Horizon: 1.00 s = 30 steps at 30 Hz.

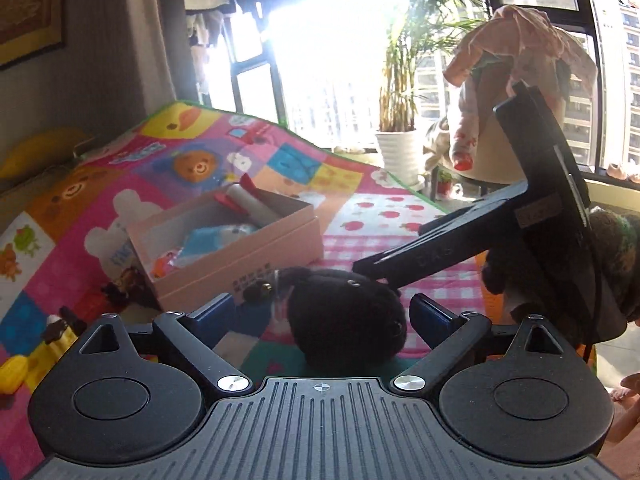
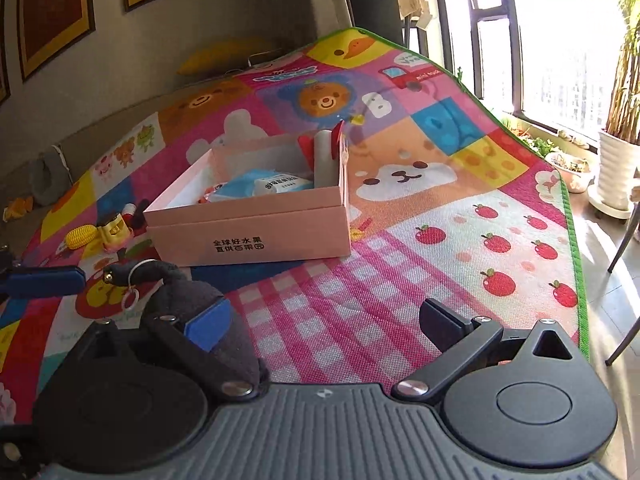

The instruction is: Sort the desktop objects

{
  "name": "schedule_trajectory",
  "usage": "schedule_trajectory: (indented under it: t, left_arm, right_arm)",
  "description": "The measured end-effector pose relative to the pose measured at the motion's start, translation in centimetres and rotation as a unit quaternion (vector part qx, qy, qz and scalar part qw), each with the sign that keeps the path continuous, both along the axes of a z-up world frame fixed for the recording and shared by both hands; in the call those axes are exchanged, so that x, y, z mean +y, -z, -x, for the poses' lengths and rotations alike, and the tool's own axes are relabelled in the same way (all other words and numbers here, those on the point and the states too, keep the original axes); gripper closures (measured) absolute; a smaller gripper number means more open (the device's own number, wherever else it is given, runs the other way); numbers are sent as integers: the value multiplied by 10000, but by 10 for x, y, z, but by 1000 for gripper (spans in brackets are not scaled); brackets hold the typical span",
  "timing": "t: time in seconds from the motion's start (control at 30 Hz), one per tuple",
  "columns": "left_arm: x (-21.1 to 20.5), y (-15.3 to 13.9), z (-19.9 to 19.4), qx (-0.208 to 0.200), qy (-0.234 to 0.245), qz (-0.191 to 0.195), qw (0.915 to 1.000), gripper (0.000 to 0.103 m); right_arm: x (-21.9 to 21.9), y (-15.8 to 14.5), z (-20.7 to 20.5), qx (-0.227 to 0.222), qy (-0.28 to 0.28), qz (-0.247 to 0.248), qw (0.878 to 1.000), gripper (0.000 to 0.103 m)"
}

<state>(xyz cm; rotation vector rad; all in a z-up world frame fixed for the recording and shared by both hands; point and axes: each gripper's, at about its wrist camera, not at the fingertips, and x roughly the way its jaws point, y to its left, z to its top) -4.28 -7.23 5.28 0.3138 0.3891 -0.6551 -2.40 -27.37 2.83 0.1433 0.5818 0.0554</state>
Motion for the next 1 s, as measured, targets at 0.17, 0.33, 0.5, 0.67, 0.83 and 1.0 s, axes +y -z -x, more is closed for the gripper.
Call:
schedule_trajectory:
  t: [0.17, 0.33, 0.5, 0.67, 0.83, 1.0]
  left_arm:
    - [51, 2, -49, 16, -1592, 220, 9870, 4]
    - [106, 14, -133, 615, -3213, 473, 9438, 33]
    - [120, 39, -181, 767, -3464, 45, 9349, 32]
    - [118, 45, -194, 873, -3401, 89, 9363, 42]
    - [110, 44, -177, 863, -3262, 38, 9413, 48]
    - [80, 41, -117, 990, -2423, 61, 9651, 48]
  right_arm:
    - [-19, 5, 4, -130, 198, -450, 9987, 3]
    - [-30, 11, 5, -342, 661, -587, 9955, 3]
    - [-36, 17, -1, -252, 738, -775, 9939, 1]
    - [-33, 22, -11, 103, 768, -735, 9943, 0]
    - [-33, 24, -14, 236, 784, -726, 9940, 0]
    - [-31, 24, -15, 277, 791, -651, 9944, 0]
